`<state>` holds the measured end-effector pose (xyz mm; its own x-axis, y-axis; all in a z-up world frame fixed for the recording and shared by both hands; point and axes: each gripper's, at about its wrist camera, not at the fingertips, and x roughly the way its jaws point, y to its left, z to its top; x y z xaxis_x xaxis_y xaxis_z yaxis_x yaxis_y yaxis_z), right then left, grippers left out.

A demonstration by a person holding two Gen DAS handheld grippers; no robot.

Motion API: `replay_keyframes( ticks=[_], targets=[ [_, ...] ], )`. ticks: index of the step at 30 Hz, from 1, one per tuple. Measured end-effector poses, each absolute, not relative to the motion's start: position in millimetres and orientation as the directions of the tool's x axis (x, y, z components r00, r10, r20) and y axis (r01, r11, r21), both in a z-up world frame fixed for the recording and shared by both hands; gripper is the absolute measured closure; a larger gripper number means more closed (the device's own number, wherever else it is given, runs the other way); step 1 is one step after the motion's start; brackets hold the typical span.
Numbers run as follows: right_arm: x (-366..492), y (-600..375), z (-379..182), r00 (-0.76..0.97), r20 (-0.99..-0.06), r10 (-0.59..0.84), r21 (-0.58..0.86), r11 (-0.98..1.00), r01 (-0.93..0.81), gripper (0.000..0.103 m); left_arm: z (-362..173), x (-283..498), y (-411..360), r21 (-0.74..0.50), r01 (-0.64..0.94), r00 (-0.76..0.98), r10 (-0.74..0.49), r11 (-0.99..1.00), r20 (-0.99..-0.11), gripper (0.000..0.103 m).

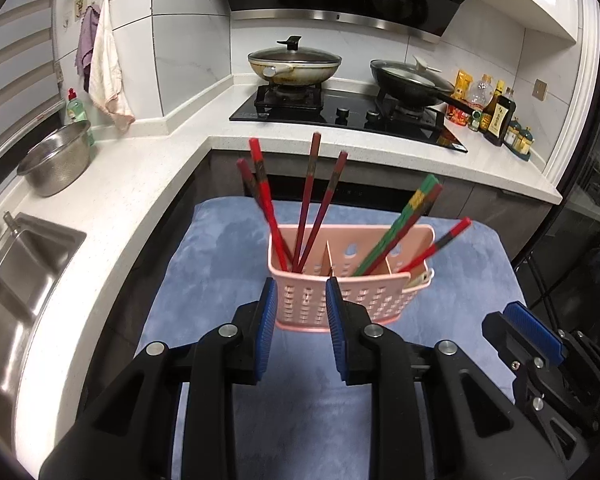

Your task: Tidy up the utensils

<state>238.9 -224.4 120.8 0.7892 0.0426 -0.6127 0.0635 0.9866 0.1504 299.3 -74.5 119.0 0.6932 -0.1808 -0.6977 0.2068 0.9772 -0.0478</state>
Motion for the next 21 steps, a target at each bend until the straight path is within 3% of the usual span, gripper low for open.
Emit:
replay_keyframes(
  ticks=[3, 6, 14, 18, 21],
  targets=[
    [227, -223, 119, 0.778, -0.626, 0.046, 0.159, 0.985, 0.07, 0.078, 118, 289, -73, -0.03, 0.199, 0.697, -0.162, 0.98, -0.698, 0.077],
    [215, -221, 119, 0.776, -0.63, 0.027, 0.139, 0.987, 0.079, 0.073, 116, 277, -71, -0.021, 0.19, 0.701, -0.151, 0.982, -0.697, 0.068],
    [190, -220, 113, 0.753, -0.658, 0.006, 0.122, 0.988, 0.099, 0.072, 110, 253, -70, 0.008, 0.188, 0.694, -0.127, 0.982, -0.708, 0.067],
    [178, -217, 110, 0.749, -0.662, -0.004, 0.104, 0.99, 0.098, 0.067, 108, 242, -70, 0.017, 0.181, 0.698, -0.116, 0.983, -0.707, 0.056],
    [171, -217, 109, 0.749, -0.663, -0.013, 0.092, 0.991, 0.099, 0.067, 106, 235, -71, 0.033, 0.183, 0.698, -0.106, 0.983, -0.709, 0.055]
  ],
)
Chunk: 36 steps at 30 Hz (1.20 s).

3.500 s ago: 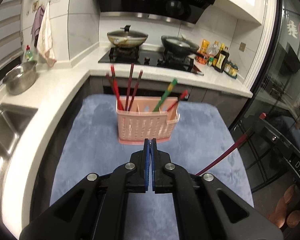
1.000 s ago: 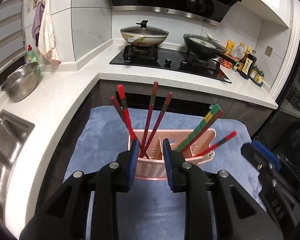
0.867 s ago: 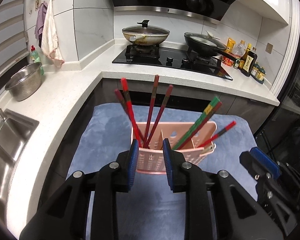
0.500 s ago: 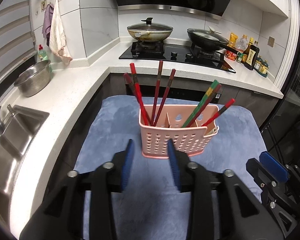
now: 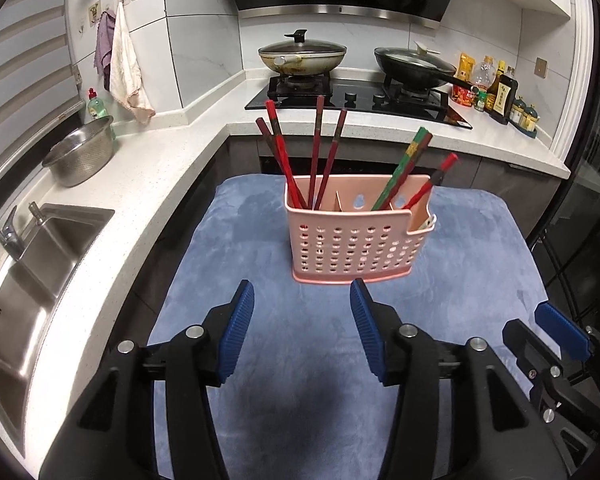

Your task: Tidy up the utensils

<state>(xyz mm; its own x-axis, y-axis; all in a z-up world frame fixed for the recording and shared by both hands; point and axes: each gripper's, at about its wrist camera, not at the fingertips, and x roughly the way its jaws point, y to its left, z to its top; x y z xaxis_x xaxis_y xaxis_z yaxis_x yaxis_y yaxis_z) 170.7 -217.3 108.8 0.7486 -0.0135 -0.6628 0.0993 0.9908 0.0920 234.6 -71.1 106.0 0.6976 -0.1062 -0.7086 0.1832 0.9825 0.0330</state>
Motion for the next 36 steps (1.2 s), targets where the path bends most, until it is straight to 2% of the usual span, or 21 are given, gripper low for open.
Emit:
replay_keyframes(
  ticks=[2, 5, 10, 15, 20, 22, 23, 24, 26, 33, 36],
  targets=[
    [169, -219, 109, 0.745, -0.667, -0.014, 0.094, 0.99, 0.103, 0.067, 105, 232, -71, 0.037, 0.184, 0.696, -0.104, 0.982, -0.711, 0.054],
    [164, -222, 107, 0.739, -0.674, -0.006, 0.107, 0.988, 0.107, 0.067, 102, 226, -73, 0.048, 0.181, 0.696, -0.093, 0.982, -0.712, 0.047],
    [159, -225, 103, 0.733, -0.68, -0.02, 0.101, 0.987, 0.122, 0.062, 98, 221, -76, 0.066, 0.181, 0.696, -0.08, 0.981, -0.714, 0.042],
    [155, -226, 101, 0.727, -0.687, -0.018, 0.108, 0.986, 0.127, 0.046, 95, 215, -78, 0.08, 0.179, 0.696, -0.068, 0.981, -0.715, 0.035],
    [153, -224, 101, 0.725, -0.688, -0.021, 0.097, 0.988, 0.121, 0.039, 92, 212, -76, 0.084, 0.176, 0.693, -0.063, 0.981, -0.718, 0.032],
    [153, -222, 100, 0.723, -0.69, -0.025, 0.093, 0.988, 0.123, 0.034, 91, 211, -76, 0.089, 0.173, 0.693, -0.057, 0.981, -0.719, 0.028],
    [153, -222, 100, 0.721, -0.693, -0.027, 0.09, 0.988, 0.124, 0.025, 90, 211, -75, 0.093, 0.169, 0.694, -0.052, 0.981, -0.718, 0.028],
    [153, -221, 99, 0.718, -0.696, -0.029, 0.088, 0.988, 0.125, 0.023, 90, 211, -74, 0.093, 0.168, 0.693, -0.05, 0.981, -0.719, 0.026],
    [152, -222, 98, 0.716, -0.698, -0.032, 0.087, 0.988, 0.13, 0.019, 89, 211, -72, 0.093, 0.162, 0.691, -0.046, 0.982, -0.721, 0.022],
    [152, -222, 93, 0.704, -0.708, -0.054, 0.065, 0.988, 0.142, 0.017, 84, 210, -71, 0.108, 0.149, 0.69, -0.025, 0.983, -0.723, 0.014],
    [152, -223, 93, 0.702, -0.709, -0.063, 0.059, 0.987, 0.149, 0.006, 82, 211, -68, 0.109, 0.131, 0.685, -0.011, 0.985, -0.728, 0.01]
  ],
)
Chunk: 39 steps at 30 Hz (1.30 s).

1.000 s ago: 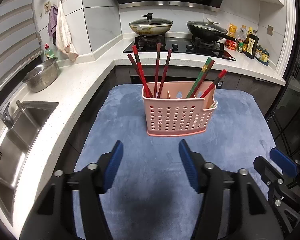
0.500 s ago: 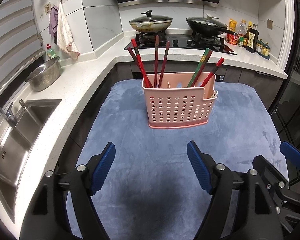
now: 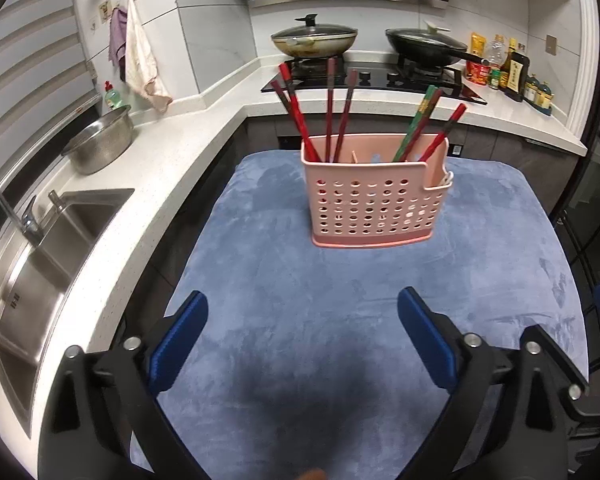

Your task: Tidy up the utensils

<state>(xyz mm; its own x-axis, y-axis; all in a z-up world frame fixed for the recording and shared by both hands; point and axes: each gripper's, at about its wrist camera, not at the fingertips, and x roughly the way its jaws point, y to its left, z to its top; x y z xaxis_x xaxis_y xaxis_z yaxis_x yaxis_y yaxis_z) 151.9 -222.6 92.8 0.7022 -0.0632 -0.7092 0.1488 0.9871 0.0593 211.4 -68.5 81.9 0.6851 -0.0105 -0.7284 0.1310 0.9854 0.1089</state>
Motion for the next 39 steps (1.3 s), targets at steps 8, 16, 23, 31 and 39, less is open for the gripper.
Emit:
replay_keyframes(
  ticks=[8, 16, 23, 31, 39],
  targets=[
    [151, -220, 90, 0.701, -0.708, -0.085, 0.039, 0.986, 0.159, 0.006, 78, 210, -69, 0.13, 0.124, 0.681, 0.011, 0.984, -0.732, 0.008],
    [153, -220, 89, 0.694, -0.715, -0.084, 0.04, 0.986, 0.16, 0.006, 76, 211, -69, 0.139, 0.112, 0.679, 0.026, 0.984, -0.734, 0.008],
    [154, -219, 88, 0.69, -0.719, -0.083, 0.037, 0.987, 0.158, 0.006, 73, 211, -68, 0.141, 0.103, 0.671, 0.036, 0.985, -0.741, 0.008],
    [156, -219, 85, 0.682, -0.727, -0.083, 0.036, 0.987, 0.159, 0.006, 68, 213, -67, 0.14, 0.101, 0.656, 0.04, 0.985, -0.754, 0.008],
    [157, -219, 83, 0.676, -0.732, -0.082, 0.04, 0.986, 0.163, 0.006, 66, 211, -65, 0.128, 0.094, 0.652, 0.036, 0.987, -0.757, 0.008]
  ],
)
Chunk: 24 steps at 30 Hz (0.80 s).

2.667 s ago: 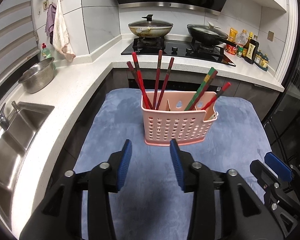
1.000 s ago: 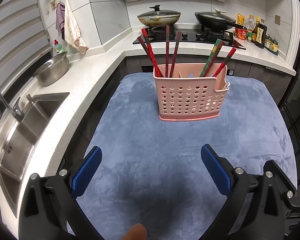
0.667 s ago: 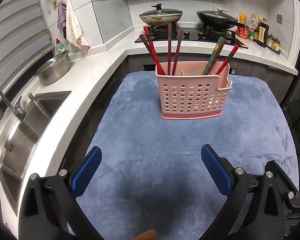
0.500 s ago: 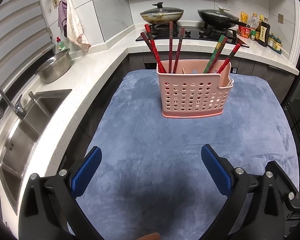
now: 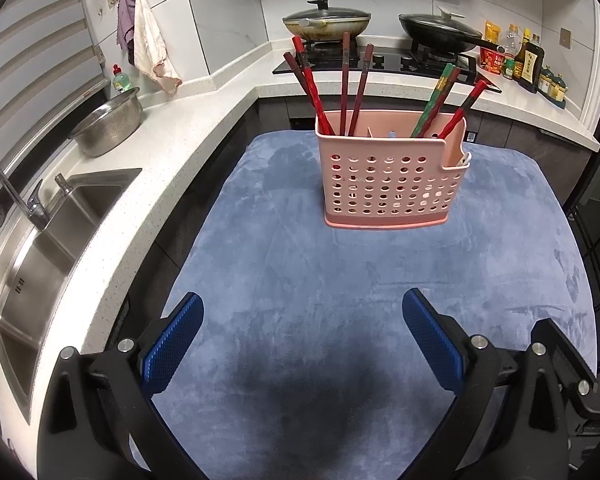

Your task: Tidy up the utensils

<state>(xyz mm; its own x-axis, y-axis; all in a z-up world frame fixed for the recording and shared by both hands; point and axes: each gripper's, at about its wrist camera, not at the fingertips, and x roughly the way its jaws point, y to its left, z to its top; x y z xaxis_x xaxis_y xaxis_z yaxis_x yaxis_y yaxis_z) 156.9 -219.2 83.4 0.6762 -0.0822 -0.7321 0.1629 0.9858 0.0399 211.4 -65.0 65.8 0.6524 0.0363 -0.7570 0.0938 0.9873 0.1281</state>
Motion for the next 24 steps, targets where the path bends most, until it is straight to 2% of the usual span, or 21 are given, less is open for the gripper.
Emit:
replay_keyframes(
  ticks=[24],
  targets=[
    [160, -232, 81, 0.669, -0.735, -0.107, 0.041, 0.979, 0.201, 0.006, 60, 216, -57, 0.142, 0.072, 0.644, 0.063, 0.987, -0.762, 0.008]
  ],
)
